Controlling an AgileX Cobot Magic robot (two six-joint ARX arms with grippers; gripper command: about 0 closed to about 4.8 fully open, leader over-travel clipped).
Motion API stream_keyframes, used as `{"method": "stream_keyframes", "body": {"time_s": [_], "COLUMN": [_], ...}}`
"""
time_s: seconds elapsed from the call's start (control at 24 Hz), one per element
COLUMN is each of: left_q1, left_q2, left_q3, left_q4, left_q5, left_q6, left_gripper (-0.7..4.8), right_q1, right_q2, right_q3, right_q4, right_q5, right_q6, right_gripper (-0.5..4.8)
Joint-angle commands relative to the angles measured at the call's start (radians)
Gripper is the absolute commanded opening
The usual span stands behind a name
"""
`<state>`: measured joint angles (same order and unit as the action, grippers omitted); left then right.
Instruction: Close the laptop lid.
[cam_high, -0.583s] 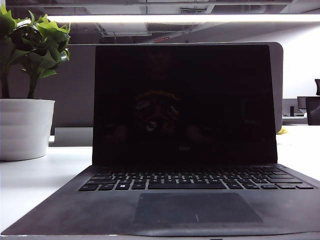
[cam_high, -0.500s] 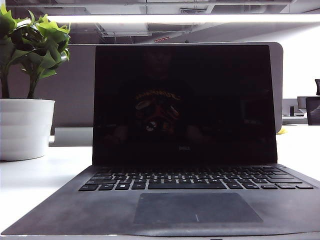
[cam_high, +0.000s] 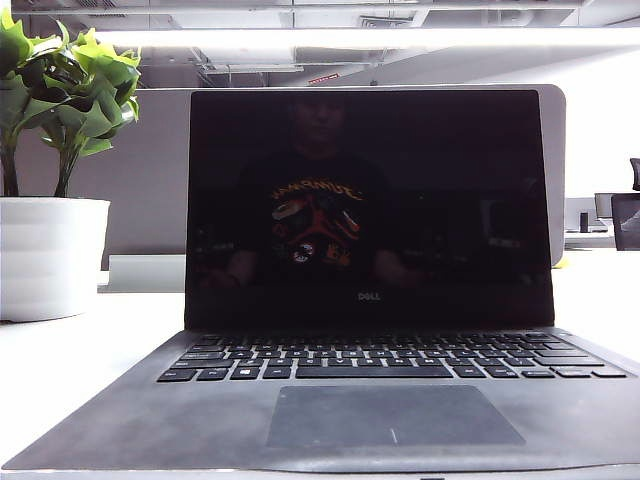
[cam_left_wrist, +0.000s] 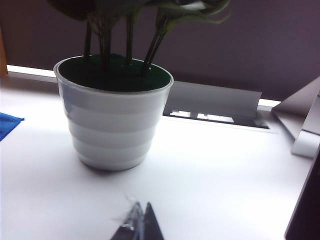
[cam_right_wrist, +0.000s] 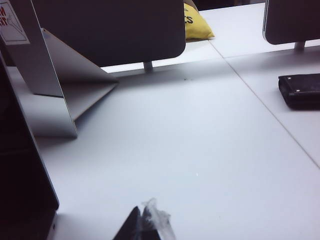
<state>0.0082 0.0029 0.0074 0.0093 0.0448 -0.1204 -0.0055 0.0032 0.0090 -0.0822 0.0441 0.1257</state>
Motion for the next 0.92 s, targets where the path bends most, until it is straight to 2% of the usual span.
{"method": "stream_keyframes", "body": {"time_s": [0.04,0.08,0.17,0.37,0.5,0.54,0.62,0.67,0.71,0.79,0.92], "left_q1": [0.000,0.000,0.000,0.000,0.000,0.000,0.000,0.000,0.000,-0.001,-0.003], "left_q2": [0.001,0.001,0.001,0.013,0.119,0.150,0.288,0.401,0.516,0.719,0.976], "left_q3": [0.002,0.002,0.012,0.072,0.132,0.145,0.183,0.198,0.213,0.264,0.372], "left_q4": [0.126,0.193,0.237,0.237,0.243,0.250,0.326,0.423,0.530,0.647,0.700], "left_q5": [0.005,0.005,0.005,0.005,0.089,0.099,0.116,0.137,0.183,0.280,0.348], "left_q6": [-0.115,-0.123,-0.124,-0.137,-0.267,-0.285,-0.280,-0.280,-0.280,-0.280,-0.280], "left_gripper": [-0.05,-0.05,-0.05,-0.05,-0.05,-0.05,-0.05,-0.05,-0.05,-0.05,-0.05], "right_q1": [0.001,0.001,0.002,0.001,0.001,0.001,0.001,0.000,0.001,0.000,0.000], "right_q2": [-0.001,-0.001,-0.001,0.001,0.058,0.080,0.176,0.265,0.356,0.517,0.747], "right_q3": [-0.001,0.001,0.014,0.066,0.085,0.090,0.116,0.134,0.146,0.177,0.255], "right_q4": [0.113,0.175,0.228,0.231,0.309,0.328,0.349,0.377,0.439,0.560,0.672], "right_q5": [-0.003,-0.018,-0.024,-0.012,-0.013,-0.014,-0.019,-0.021,-0.026,-0.068,-0.102], "right_q6": [0.019,0.053,0.095,0.111,0.205,0.205,0.183,0.161,0.157,0.152,0.124], "right_gripper": [-0.04,-0.04,-0.04,-0.05,-0.04,-0.04,-0.04,-0.04,-0.04,-0.04,-0.04]}}
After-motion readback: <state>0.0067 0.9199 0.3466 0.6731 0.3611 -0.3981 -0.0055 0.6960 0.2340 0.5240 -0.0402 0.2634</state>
